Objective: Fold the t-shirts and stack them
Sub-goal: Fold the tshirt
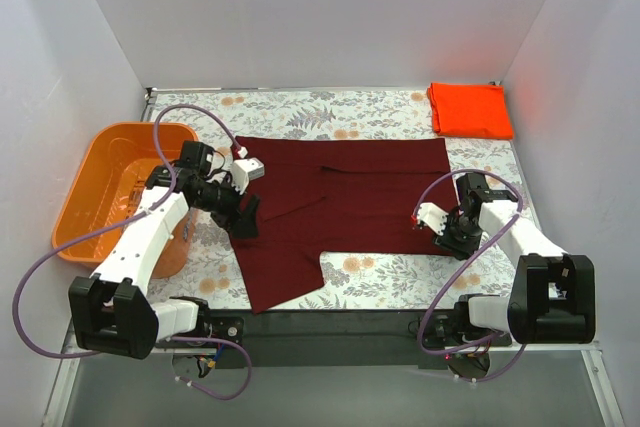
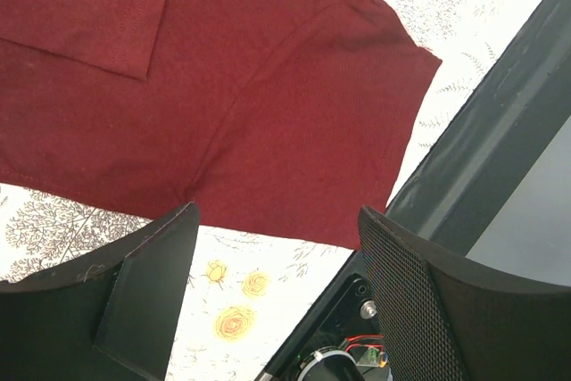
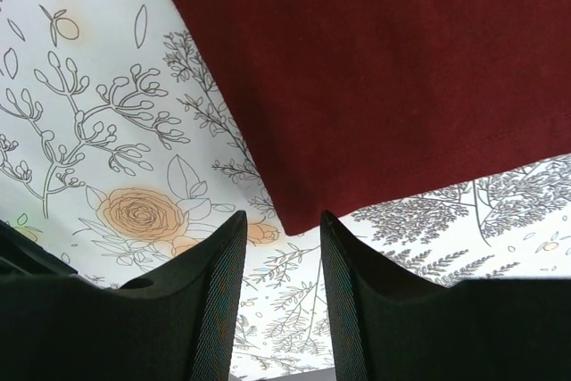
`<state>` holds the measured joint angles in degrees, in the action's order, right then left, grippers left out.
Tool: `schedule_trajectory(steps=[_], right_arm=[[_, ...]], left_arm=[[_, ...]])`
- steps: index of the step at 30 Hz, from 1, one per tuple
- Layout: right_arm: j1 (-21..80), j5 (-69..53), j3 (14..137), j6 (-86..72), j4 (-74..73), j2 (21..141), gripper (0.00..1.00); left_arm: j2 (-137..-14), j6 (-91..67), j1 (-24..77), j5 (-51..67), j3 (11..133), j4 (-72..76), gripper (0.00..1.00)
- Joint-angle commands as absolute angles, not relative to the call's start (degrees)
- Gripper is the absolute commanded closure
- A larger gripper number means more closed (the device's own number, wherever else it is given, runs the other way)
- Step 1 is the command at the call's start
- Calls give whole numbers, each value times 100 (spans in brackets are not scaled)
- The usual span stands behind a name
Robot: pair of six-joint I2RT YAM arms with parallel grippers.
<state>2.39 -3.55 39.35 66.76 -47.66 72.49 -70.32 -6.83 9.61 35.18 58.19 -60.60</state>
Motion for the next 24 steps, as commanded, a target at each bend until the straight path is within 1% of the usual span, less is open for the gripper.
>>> schedule_trajectory(steps=[1,8,9,10,12,15,16,20,24], right_arm=[[290,-395,3850,6829,-4729,7268,55],[290,-308,3543,6829,-4202,7427,55],[290,-273,3490,6855,-4114,7427,55],[290,-272,3420,6864,-3965,7409,58],[299,-264,3279,6882,-3876,7418,66],[299,-185,3138,6891,-3771,7392,87],[299,-167,3138,6882,-3744,7374,98],[299,-219,3348,6812,-3867,7199,99],[299,-483,3875,6785,-4331,7031,99]], left_arm=[[-7119,-650,993,3595,5809,-5924,29],[-7172,-650,993,3507,5731,-5941,29],[-7154,-633,993,3481,5713,-5959,29],[-7137,-572,993,3472,5687,-5976,29],[-7041,-484,1002,3428,5573,-6029,29],[-6926,-308,1028,3252,5414,-6108,30],[-6874,-247,1037,3165,5379,-6152,30],[-6794,-53,1063,3050,5300,-6310,32],[-6777,262,1090,3164,5335,-6547,38]])
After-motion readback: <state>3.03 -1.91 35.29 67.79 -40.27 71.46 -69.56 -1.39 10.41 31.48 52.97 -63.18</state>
